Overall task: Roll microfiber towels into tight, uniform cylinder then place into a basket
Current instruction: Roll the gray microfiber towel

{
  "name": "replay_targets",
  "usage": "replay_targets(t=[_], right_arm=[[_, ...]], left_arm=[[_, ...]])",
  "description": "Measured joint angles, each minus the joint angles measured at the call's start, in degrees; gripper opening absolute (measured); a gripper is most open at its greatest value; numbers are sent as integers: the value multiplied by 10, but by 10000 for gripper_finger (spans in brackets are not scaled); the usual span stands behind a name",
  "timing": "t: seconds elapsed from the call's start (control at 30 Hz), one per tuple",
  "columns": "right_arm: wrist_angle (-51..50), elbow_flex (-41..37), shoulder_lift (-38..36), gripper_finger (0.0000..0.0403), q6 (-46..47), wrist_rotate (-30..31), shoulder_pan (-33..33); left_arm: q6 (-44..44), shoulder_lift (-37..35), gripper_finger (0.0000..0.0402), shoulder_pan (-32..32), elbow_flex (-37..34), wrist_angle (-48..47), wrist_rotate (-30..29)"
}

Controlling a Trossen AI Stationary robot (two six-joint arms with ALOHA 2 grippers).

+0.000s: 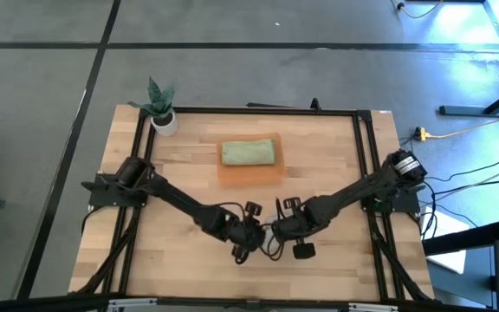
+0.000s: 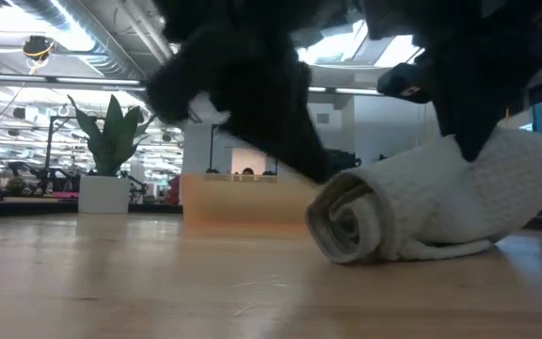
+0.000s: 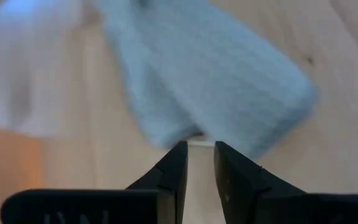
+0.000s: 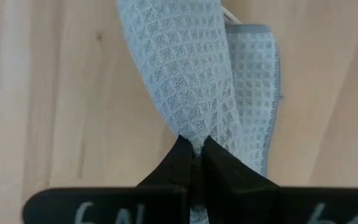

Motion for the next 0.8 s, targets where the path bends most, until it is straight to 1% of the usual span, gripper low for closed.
replay_targets(t=[0.07,0.2,0.27,0.37,0.53,0.73,0.8], right_arm=[[-4,0,0,17,0,0,-9],[-2,0,-1,17,-1,1,-27],[0,0,-1,17,-6,2,-38],[3,0,-1,17,-10,2,-55],[6,0,-1,17,-10,3,-90],[17,0,-1,22,-10,4,-133],[24,0,-1,22,-12,4,-146]], left_arm=[[30,3,69,7,-17,21,27],[46,2,69,19,-36,68,34],[50,2,69,27,-40,69,46],[66,8,69,38,-42,75,87],[89,13,69,47,-44,75,103],[91,16,69,59,-43,72,137],[93,16,69,61,-44,69,139]])
